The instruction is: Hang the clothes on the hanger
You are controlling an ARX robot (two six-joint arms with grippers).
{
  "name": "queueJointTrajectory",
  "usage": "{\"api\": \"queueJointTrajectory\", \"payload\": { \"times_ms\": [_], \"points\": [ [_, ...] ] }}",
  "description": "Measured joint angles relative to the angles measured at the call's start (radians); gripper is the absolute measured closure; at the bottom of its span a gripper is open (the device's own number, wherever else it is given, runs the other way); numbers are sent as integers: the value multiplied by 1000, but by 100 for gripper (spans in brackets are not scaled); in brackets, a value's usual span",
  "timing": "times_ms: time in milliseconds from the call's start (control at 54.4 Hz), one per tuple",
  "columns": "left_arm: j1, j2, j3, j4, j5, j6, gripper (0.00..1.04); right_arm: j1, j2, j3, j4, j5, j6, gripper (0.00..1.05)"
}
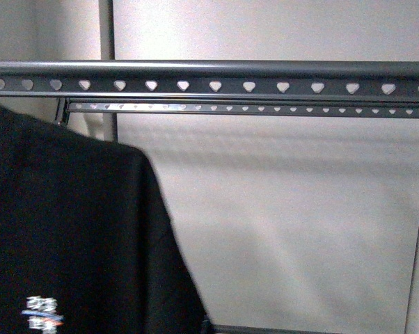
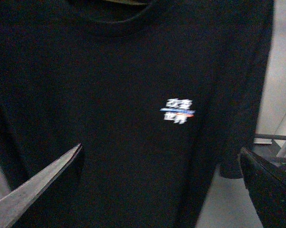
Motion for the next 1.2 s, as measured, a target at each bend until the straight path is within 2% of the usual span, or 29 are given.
{"api": "queueJointTrajectory", "payload": {
  "times_ms": [202,221,257,276,515,680,846,1067,1195],
  "points": [
    [0,0,0,0,0,0,7,0,0,0,0,0,0,7],
    [2,2,1,-3,11,-6,7,0,0,0,0,0,0,7],
    [33,48,20,-43,118,-61,7,0,0,0,0,0,0,7],
    [47,111,35,-40,139,-98,7,0,0,0,0,1,0,7],
    [24,774,356,207,-160,-560,7,0,0,0,0,1,0,7],
    [5,1110,586,229,-306,-736,7,0,0,0,0,1,0,7],
    [-3,1329,758,227,-400,-795,7,0,0,0,0,0,0,7],
    [0,1497,934,212,-467,-807,7,0,0,0,0,1,0,7],
    [10,1573,1020,135,-490,-811,29,0,0,0,0,1,0,7]
  ]
}}
